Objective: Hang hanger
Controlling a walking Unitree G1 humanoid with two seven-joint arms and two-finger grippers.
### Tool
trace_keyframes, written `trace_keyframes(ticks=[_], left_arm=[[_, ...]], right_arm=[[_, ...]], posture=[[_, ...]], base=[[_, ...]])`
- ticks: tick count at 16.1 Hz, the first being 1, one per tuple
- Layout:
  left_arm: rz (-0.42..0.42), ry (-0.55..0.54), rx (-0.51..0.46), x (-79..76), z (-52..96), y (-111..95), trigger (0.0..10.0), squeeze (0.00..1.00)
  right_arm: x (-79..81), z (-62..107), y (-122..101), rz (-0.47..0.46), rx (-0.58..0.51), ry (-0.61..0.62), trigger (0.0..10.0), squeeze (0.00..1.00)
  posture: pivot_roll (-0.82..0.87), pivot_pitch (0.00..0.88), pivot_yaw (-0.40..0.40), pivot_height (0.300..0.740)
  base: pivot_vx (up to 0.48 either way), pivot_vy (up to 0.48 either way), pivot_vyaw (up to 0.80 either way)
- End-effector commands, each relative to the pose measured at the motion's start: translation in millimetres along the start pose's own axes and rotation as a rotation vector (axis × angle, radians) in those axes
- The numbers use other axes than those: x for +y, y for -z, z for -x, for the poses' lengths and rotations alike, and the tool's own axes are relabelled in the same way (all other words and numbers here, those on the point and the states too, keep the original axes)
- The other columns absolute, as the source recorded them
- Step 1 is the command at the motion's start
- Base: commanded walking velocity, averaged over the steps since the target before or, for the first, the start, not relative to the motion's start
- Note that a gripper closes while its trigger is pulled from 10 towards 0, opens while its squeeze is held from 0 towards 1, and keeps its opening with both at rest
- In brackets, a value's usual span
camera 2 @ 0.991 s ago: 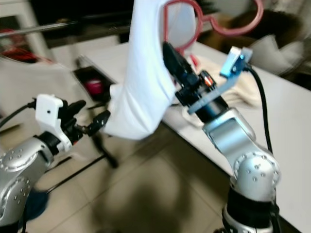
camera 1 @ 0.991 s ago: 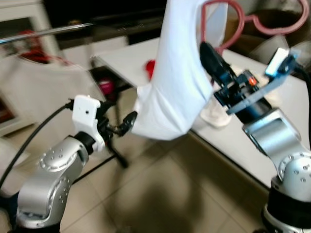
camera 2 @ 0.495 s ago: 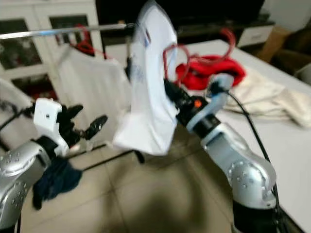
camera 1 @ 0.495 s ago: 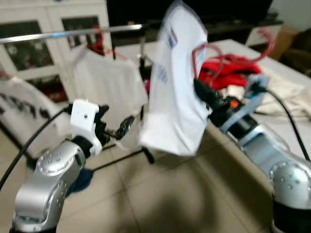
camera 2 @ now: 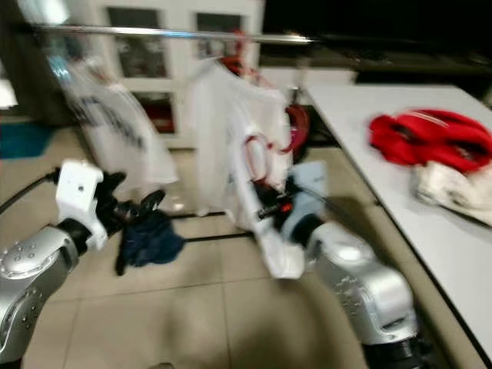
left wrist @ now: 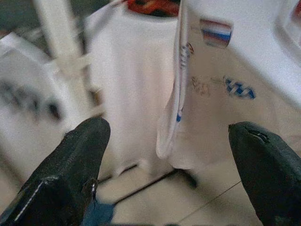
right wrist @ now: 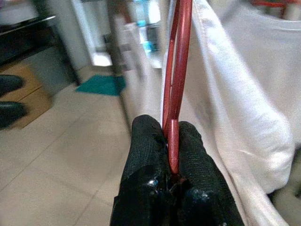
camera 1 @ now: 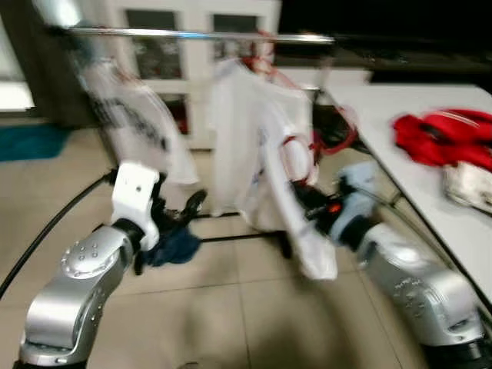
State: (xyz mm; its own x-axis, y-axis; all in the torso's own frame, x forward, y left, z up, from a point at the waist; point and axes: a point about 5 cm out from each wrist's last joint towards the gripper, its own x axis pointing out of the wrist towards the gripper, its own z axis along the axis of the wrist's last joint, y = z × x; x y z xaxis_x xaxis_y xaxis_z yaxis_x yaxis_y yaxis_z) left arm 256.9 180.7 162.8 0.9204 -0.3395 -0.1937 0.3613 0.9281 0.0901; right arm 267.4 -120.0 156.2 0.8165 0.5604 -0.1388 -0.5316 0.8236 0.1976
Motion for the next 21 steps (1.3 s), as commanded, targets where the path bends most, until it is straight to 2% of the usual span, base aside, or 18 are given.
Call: trace_keyframes(ticks=[1, 2, 3, 4, 7, 9, 11, 13, 15, 16, 18, 21], left_arm=[[-0.003, 0.013, 0.004, -7.8, -3.4, 2, 10.0, 1.0], [-0.006, 0.016, 0.012, -10.6, -4.8, 5, 10.0, 1.0], [-0.011, 0.016, 0.022, -13.1, -6.4, 7, 10.0, 0.88], [-0.018, 0.012, 0.038, -14.4, -9.1, 11, 10.0, 0.0], [-0.024, -0.003, 0.043, -14.4, -15.4, 17, 10.0, 0.0], [-0.021, -0.028, 0.052, -13.5, -19.8, 18, 10.0, 0.0], [0.004, -0.027, 0.045, -13.5, -21.1, 18, 10.0, 0.0], [-0.02, -0.02, 0.053, -12.6, -22.3, 19, 10.0, 0.0], [0.001, 0.027, 0.018, -15.5, -23.2, 14, 10.0, 0.02], [0.029, 0.053, -0.001, -17.1, -24.1, 11, 10.0, 1.0], [0.053, 0.102, -0.019, -20.2, -29.9, 4, 10.0, 1.0], [0.067, 0.184, -0.058, -25.5, -39.9, -5, 10.0, 1.0]], right_arm=[[-5.2, 2.4, -6, 0.033, -0.041, 0.023, 10.0, 0.0], [-7.3, 1.2, -1, 0.025, -0.034, 0.04, 10.0, 0.0], [-8.9, 0.0, 3, 0.013, -0.029, 0.053, 10.0, 0.0], [-10.6, -1.6, 9, -0.002, -0.017, 0.076, 10.0, 0.0], [-13.6, -4.8, 20, -0.075, 0.009, 0.143, 10.0, 0.0], [-10.8, -7.5, 23, -0.067, 0.014, 0.133, 10.0, 0.0], [-10.0, -8.7, 22, -0.061, 0.009, 0.131, 10.0, 0.0], [-7.7, -10.3, 20, -0.036, 0.012, 0.109, 10.0, 0.0], [3.5, -13.2, 12, 0.021, 0.003, 0.021, 10.0, 0.0], [8.2, -14.1, 8, 0.043, -0.004, -0.017, 10.0, 0.0], [14.4, -16.2, 0, 0.091, -0.014, -0.078, 10.0, 0.0], [16.2, -19.1, -8, 0.114, -0.027, -0.103, 10.0, 0.0]], posture=[[-0.1, 0.0, -0.053, 0.74], [-0.1, 0.0, -0.054, 0.74], [-0.1, 0.0, -0.055, 0.74], [-0.1, 0.0, -0.055, 0.74], [-0.1, 0.0, -0.049, 0.74], [-0.1, 0.0, -0.049, 0.74], [-0.1, 0.0, -0.049, 0.74], [-0.11, 0.0, -0.04, 0.74], [-0.11, 0.0, -0.04, 0.74], [-0.11, 0.0, -0.04, 0.74], [-0.11, 0.0, -0.04, 0.74], [-0.12, 0.0, -0.04, 0.74]], base=[[0.0, 0.0, 0.8], [0.0, 0.0, 0.8], [0.0, 0.0, 0.8], [0.0, 0.0, 0.8], [0.0, 0.0, 0.27], [0.0, -0.48, 0.0], [0.0, 0.0, 0.0], [0.0, 0.0, 0.0], [0.0, 0.0, 0.0], [0.0, 0.0, 0.0], [0.0, 0.0, 0.0], [0.0, 0.0, 0.0]])
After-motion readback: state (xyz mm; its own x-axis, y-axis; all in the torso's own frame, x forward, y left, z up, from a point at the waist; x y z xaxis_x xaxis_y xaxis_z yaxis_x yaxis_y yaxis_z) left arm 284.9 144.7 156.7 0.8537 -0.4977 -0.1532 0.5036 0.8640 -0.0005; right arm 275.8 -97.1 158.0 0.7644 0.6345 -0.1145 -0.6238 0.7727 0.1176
